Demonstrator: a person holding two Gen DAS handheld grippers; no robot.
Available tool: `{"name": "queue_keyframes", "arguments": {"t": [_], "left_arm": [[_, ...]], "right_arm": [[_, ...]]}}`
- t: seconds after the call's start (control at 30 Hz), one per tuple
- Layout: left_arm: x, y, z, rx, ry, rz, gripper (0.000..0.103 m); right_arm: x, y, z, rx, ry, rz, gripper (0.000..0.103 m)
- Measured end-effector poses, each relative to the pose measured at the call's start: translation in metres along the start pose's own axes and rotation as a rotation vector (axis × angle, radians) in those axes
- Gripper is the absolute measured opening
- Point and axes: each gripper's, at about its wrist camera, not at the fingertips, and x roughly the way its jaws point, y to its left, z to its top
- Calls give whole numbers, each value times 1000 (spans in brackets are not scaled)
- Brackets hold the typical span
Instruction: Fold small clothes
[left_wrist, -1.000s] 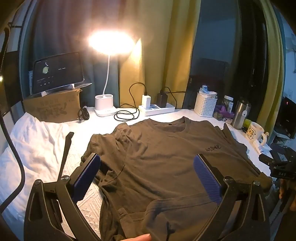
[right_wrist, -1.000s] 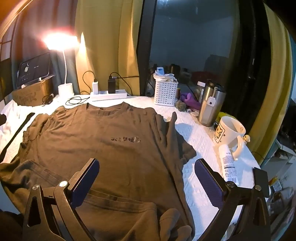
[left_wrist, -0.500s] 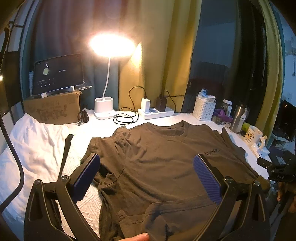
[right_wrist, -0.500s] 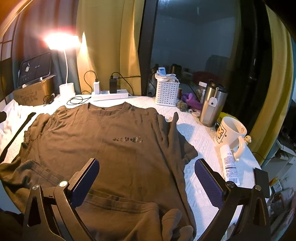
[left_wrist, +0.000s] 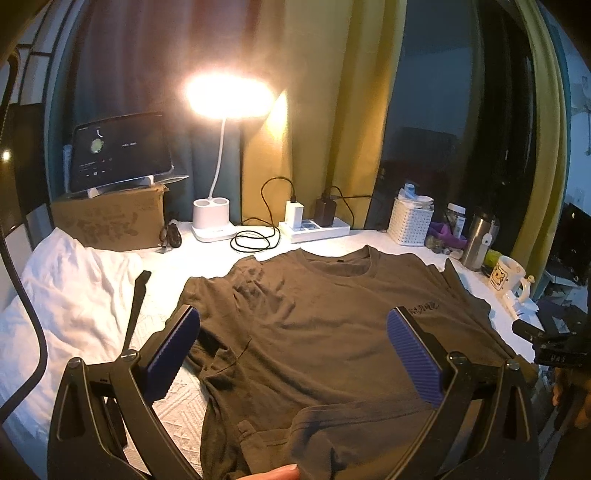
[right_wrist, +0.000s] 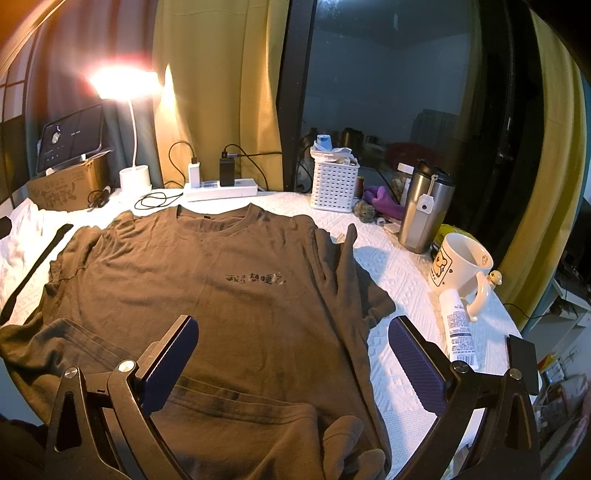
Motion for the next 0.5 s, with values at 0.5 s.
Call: {"name": "queue_keyframes", "arguments": {"t": [0.5], "left_arm": [[-6,-1,5,-12,-17,-19,100]], "right_arm": [[1,1,3,-3,-1,2,103]]}}
